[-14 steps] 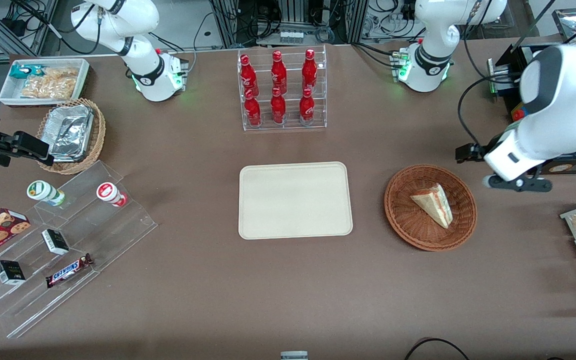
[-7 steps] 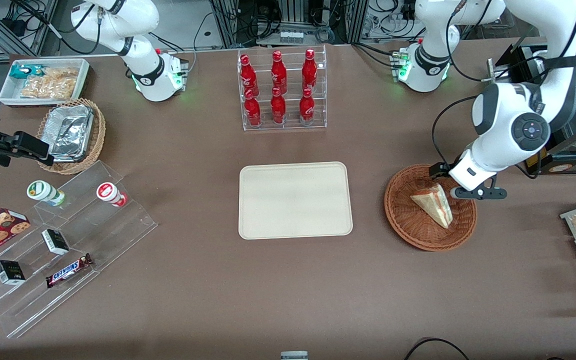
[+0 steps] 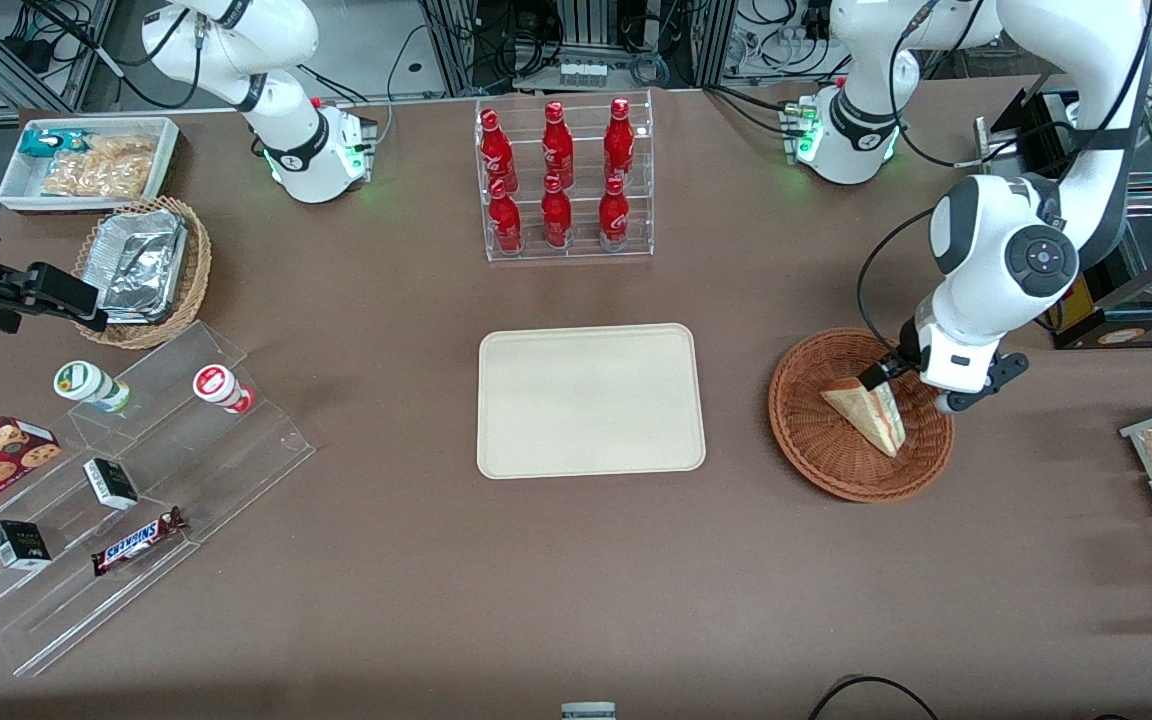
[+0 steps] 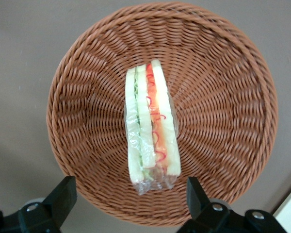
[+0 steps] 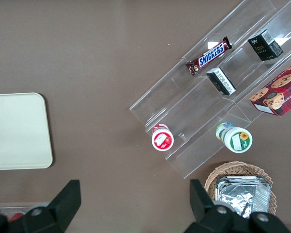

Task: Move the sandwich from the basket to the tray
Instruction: 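Close the left gripper on the sandwich wedge's wrapped crust edge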

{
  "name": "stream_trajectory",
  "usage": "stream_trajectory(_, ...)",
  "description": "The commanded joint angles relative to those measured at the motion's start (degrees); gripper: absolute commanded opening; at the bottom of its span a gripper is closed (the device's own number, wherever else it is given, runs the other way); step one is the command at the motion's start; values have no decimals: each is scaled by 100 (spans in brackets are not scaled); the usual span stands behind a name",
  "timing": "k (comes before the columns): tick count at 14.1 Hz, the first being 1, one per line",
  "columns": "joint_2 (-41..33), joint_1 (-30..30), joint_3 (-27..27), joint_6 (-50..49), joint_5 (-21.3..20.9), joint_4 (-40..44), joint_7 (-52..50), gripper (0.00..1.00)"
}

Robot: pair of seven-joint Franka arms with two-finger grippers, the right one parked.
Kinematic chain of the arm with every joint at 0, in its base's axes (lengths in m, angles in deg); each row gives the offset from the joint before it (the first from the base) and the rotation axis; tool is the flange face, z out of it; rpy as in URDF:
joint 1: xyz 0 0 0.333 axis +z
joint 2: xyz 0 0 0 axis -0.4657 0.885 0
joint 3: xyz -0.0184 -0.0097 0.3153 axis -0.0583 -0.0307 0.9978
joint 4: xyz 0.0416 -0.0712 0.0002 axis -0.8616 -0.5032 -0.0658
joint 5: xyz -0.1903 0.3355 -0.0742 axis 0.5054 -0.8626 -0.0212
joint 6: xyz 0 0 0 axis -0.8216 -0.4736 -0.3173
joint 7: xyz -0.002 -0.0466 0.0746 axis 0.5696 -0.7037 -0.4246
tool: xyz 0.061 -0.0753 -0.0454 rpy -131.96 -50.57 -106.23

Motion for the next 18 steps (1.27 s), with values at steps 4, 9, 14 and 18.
stream_trajectory(4, 319, -165, 28, 536, -32, -10, -1089, 100)
stream_trajectory(9, 671, -147, 37, 906, -23, -19, -1299, 100)
stream_trajectory(14, 706, -147, 37, 758, -32, -1, -1608, 10)
stream_trajectory(18, 566, -147, 37, 345, -32, 121, -1573, 0)
